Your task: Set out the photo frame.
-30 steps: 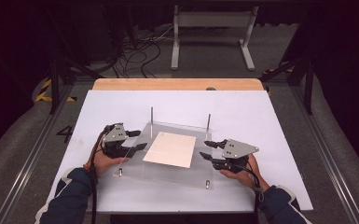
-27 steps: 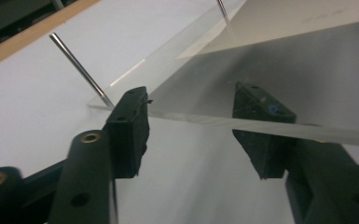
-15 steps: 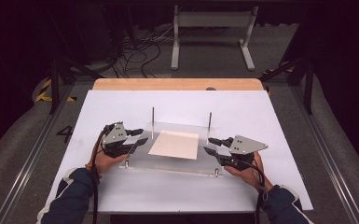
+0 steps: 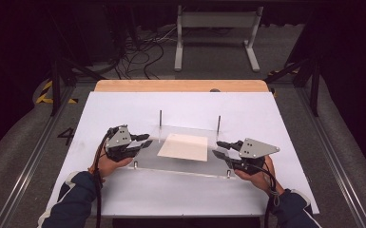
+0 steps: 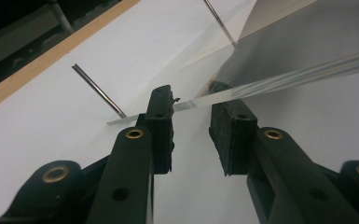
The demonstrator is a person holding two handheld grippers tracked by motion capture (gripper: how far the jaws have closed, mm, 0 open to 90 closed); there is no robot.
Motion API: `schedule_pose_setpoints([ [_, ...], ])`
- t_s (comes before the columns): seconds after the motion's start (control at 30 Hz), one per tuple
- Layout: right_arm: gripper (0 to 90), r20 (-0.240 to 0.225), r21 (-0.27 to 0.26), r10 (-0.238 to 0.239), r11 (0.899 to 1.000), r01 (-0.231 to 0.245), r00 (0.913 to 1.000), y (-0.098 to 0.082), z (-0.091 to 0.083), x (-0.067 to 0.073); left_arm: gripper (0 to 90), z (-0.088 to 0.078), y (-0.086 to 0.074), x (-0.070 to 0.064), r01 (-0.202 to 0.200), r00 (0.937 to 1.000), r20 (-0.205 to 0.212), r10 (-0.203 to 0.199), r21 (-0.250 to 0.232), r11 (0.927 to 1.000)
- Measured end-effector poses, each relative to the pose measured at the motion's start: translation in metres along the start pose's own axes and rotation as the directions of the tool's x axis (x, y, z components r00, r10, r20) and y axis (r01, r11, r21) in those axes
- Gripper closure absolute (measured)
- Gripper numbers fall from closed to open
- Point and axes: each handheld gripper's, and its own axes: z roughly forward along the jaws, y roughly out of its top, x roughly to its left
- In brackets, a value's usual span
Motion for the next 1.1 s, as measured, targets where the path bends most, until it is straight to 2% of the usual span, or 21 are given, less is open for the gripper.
schedule_pose_setpoints([
  [0.17, 62.5, -0.004, -0.006, 0.003, 1.000, -0.003, 1.0000, 0.001, -0.006, 0.002, 70.3, -0.004, 0.006, -0.008, -0.017, 0.9997, 0.016, 0.017, -0.010, 0.9998],
  [0.27, 62.4, -0.003, -0.005, 0.004, 1.000, -0.004, 1.0000, 0.001, -0.010, 0.003, 70.2, -0.003, 0.008, -0.013, -0.021, 0.9997, 0.011, 0.021, -0.013, 0.9997],
  [0.33, 62.3, -0.002, -0.002, 0.012, 1.000, -0.012, 0.9999, 0.001, -0.012, 0.002, 65.8, 0.000, 0.010, -0.013, -0.012, 0.9998, 0.016, 0.012, -0.032, 0.9994],
  [0.4, 62.3, -0.001, -0.001, 0.012, 1.000, -0.012, 0.9999, 0.002, -0.012, 0.002, 59.3, 0.005, 0.011, -0.014, -0.025, 0.9997, 0.000, 0.025, -0.028, 0.9993],
  [0.43, 62.3, -0.001, 0.000, 0.012, 1.000, -0.012, 0.9999, 0.002, -0.012, 0.002, 58.0, 0.007, 0.011, -0.013, -0.030, 0.9995, -0.001, 0.030, -0.026, 0.9992],
  [0.6, 62.3, -0.002, 0.001, 0.019, 1.000, -0.019, 0.9998, 0.003, -0.012, 0.001, 53.8, 0.016, 0.010, -0.008, -0.003, 1.0000, -0.002, 0.003, -0.033, 0.9994],
  [0.63, 62.2, -0.002, 0.000, 0.022, 1.000, -0.022, 0.9998, 0.003, -0.012, 0.001, 53.0, 0.018, 0.010, -0.008, -0.001, 1.0000, 0.009, 0.002, -0.036, 0.9994],
  [0.77, 62.1, -0.004, -0.001, 0.027, 1.000, -0.027, 0.9996, 0.003, -0.012, 0.000, 54.4, 0.027, 0.016, -0.009, -0.011, 0.9989, 0.046, 0.013, -0.047, 0.9988],
  [0.87, 61.8, -0.006, -0.001, 0.032, 1.000, -0.032, 0.9995, 0.003, -0.012, 0.000, 57.5, 0.031, 0.021, -0.013, -0.058, 0.9976, 0.038, 0.059, -0.032, 0.9978],
  [0.93, 61.4, -0.007, -0.003, 0.039, 0.999, -0.039, 0.9992, 0.003, -0.012, 0.000, 58.9, 0.030, 0.020, -0.012, -0.056, 0.9969, 0.054, 0.057, -0.029, 0.9980],
  [1.1, 60.2, -0.009, -0.004, 0.053, 0.999, -0.053, 0.9986, 0.002, -0.013, -0.002, 62.0, 0.027, 0.024, -0.016, -0.090, 0.9945, 0.051, 0.091, -0.022, 0.9957],
])
